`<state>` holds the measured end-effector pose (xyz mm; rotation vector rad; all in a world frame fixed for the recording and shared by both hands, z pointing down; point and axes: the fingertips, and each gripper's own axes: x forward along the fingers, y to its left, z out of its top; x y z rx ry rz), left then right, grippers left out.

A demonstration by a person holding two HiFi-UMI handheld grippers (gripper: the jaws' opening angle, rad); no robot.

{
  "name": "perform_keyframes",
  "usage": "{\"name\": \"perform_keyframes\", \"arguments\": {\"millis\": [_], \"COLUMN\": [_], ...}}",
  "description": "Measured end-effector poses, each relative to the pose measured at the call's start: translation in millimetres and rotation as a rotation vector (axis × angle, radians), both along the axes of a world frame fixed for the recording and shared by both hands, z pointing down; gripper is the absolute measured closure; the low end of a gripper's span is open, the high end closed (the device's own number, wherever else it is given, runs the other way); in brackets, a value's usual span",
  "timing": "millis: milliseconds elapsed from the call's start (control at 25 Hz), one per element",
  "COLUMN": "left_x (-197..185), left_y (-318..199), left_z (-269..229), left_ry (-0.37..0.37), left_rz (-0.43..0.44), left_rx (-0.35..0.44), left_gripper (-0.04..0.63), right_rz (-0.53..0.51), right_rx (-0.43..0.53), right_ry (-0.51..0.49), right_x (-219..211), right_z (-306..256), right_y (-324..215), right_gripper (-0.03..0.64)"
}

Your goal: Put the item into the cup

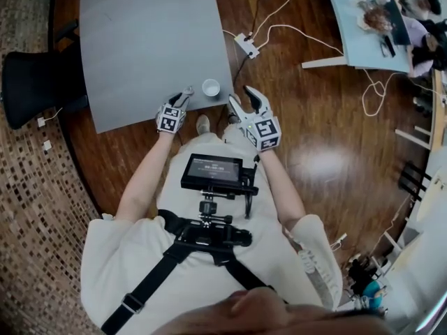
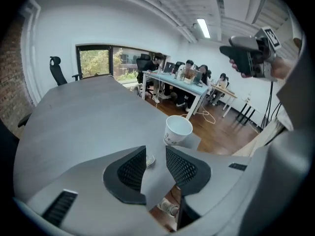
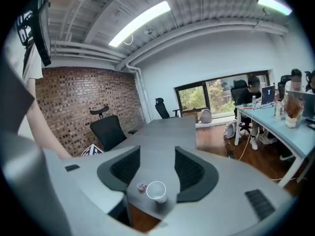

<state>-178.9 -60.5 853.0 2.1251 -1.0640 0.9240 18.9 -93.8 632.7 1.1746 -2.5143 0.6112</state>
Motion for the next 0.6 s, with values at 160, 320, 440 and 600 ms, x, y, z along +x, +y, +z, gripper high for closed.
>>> {"name": "perform_keyframes", "arguments": {"millis": [160, 320, 440, 600], "left_x": [-6, -10, -4, -2], "left_y": [1, -8, -5, -3], "left_z": [37, 60, 71, 78], "left_ry": [-0.1, -0.169, -0.177, -0.196], "left_rz": [0.05, 0.063, 0.092, 0.128], "left_rx": [-0.047, -0.069, -0.111, -0.113], "left_gripper": [0.466, 0.468, 0.468, 0.474], "right_rz": [-0.041, -0.07, -0.079, -0.094], "right_rx": [0.012, 0.003, -0.024, -0.053], "right_ry": [0.011, -0.001, -0.003, 0.002], "right_x": [-6, -8, -6, -6], "right_z": [0, 7, 16, 23], "right_y": [-13, -26, -29, -26], "right_gripper": [0.38, 0.38, 0.382, 0.38]}}
